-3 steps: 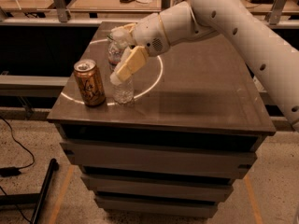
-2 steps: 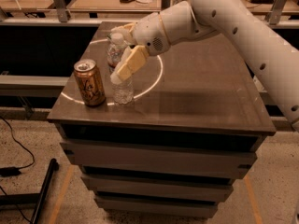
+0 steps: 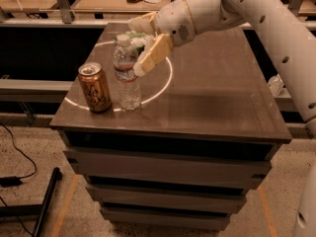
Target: Move water bottle near orange can
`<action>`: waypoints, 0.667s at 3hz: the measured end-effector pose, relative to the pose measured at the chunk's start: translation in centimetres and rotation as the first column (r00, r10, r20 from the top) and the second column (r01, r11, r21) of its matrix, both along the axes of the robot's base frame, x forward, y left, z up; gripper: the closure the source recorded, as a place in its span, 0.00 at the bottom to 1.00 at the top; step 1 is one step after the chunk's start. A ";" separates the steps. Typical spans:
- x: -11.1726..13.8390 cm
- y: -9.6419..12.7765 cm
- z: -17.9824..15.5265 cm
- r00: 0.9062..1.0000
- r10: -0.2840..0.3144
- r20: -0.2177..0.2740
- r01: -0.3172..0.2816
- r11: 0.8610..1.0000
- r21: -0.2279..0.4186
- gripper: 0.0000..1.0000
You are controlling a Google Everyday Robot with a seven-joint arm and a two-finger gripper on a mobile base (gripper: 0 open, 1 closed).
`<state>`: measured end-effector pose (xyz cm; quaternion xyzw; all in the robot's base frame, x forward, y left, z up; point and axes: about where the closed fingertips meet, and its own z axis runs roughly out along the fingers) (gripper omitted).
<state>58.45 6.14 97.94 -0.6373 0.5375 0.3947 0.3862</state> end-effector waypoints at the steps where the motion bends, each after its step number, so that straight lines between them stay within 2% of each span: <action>1: 0.0 -1.2 0.9 1.000 -0.003 0.015 0.003 1.000 0.001 0.00; 2: -0.1 -2.4 1.6 0.997 -0.058 0.053 0.058 0.998 0.012 0.00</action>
Offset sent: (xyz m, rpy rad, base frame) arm 0.0031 -0.0537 0.0248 0.0290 -0.1134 -0.1858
